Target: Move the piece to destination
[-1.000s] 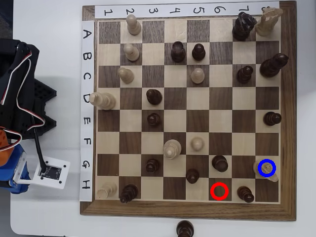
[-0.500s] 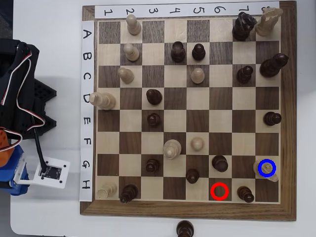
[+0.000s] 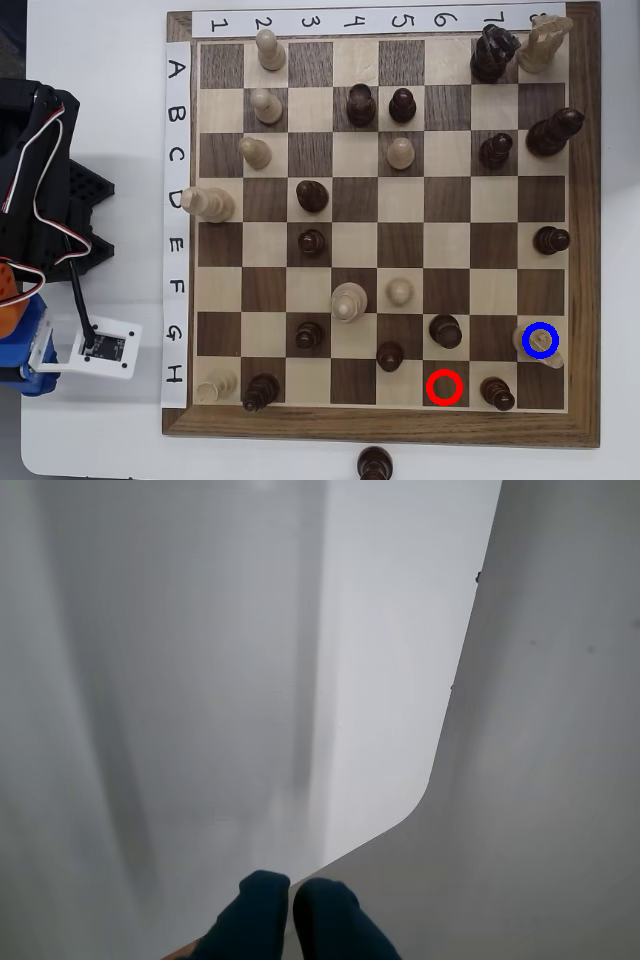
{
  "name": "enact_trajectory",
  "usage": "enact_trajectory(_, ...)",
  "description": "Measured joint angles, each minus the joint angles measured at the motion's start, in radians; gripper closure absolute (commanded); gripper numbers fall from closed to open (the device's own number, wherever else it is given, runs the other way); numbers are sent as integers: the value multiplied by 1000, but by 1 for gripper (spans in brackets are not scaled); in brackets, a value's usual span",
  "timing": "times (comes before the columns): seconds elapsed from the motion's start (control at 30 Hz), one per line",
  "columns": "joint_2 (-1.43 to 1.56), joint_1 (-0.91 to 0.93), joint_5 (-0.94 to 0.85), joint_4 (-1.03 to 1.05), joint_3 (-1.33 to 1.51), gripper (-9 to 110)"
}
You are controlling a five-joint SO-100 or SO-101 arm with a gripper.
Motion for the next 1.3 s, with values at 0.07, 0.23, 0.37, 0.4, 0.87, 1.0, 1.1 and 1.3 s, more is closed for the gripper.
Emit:
enact_trajectory(0.07, 0, 0, -5, 0, 0, 101)
enact_trajectory(0.23, 0, 0, -20, 0, 0, 101)
enact_trajectory(0.37, 0, 0, -25, 0, 0, 101)
enact_trajectory(0.4, 0, 0, -25, 0, 0, 101)
enact_trajectory(0.87, 0, 0, -43, 0, 0, 101)
enact_trajectory(1.0, 0, 0, -44, 0, 0, 101)
enact_trajectory(1.1, 0, 0, -44, 0, 0, 101)
enact_trajectory(1.3, 0, 0, -44, 0, 0, 101)
